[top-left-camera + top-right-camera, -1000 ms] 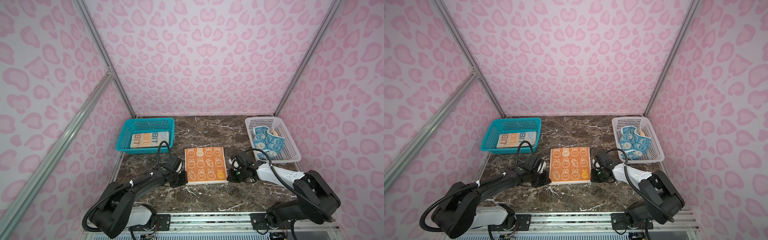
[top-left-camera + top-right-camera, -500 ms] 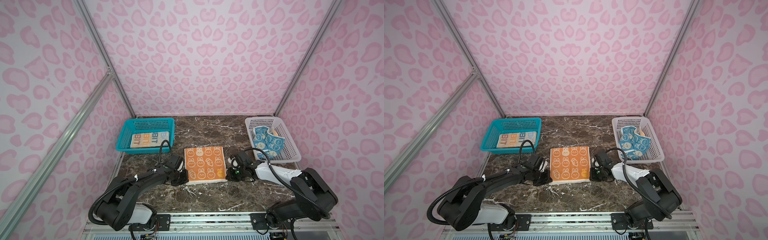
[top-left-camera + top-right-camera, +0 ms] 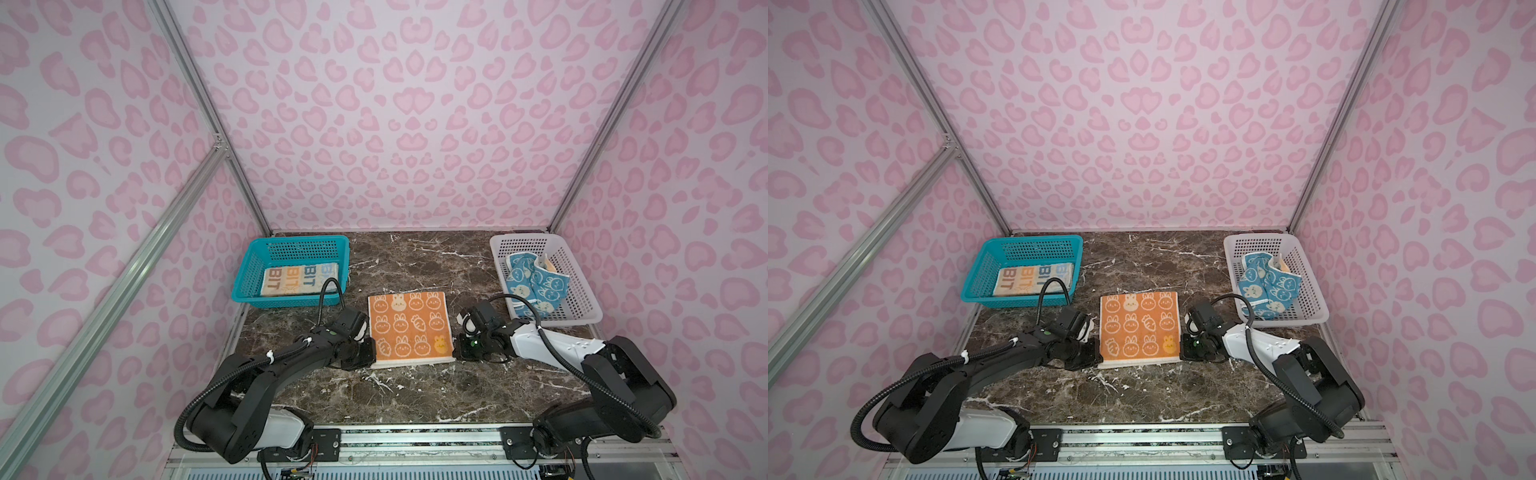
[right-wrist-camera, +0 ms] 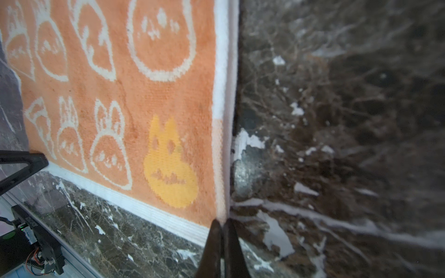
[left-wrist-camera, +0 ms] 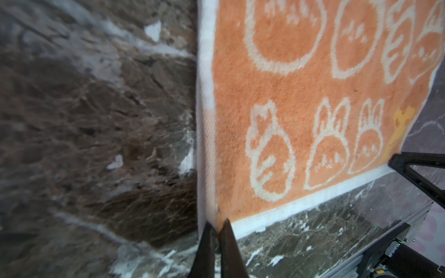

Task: Fold and stack the towels

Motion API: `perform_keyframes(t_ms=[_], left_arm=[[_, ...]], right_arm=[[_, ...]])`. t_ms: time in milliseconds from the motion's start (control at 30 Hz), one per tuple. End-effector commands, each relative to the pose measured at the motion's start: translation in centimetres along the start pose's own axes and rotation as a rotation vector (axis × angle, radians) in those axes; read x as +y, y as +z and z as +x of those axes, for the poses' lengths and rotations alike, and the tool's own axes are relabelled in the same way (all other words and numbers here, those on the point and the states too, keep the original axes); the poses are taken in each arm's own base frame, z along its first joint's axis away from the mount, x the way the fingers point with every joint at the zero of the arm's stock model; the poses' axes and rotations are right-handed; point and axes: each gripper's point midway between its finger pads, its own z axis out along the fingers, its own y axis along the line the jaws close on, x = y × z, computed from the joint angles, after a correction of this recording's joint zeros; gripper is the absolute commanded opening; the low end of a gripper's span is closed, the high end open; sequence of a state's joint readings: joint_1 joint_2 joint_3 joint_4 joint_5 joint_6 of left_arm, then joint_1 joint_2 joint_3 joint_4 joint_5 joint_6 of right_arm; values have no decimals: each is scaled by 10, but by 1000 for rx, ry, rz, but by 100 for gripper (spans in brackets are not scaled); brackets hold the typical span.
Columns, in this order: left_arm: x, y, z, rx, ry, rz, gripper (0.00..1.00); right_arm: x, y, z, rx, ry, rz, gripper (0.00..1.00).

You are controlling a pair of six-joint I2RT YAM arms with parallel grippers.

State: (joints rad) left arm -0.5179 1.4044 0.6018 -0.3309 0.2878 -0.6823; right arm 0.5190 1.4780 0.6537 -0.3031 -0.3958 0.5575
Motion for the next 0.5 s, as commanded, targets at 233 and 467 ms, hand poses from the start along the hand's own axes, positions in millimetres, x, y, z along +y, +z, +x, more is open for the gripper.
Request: perform_keyframes(t_ms=[233, 467], left_arm=[[12, 15, -24, -5, 10, -104, 3], [4, -4, -68, -50, 7, -105, 3]], right_arm=[[-15, 13, -12, 4, 49, 44, 0], [-9, -2, -46, -28, 45, 27, 0]])
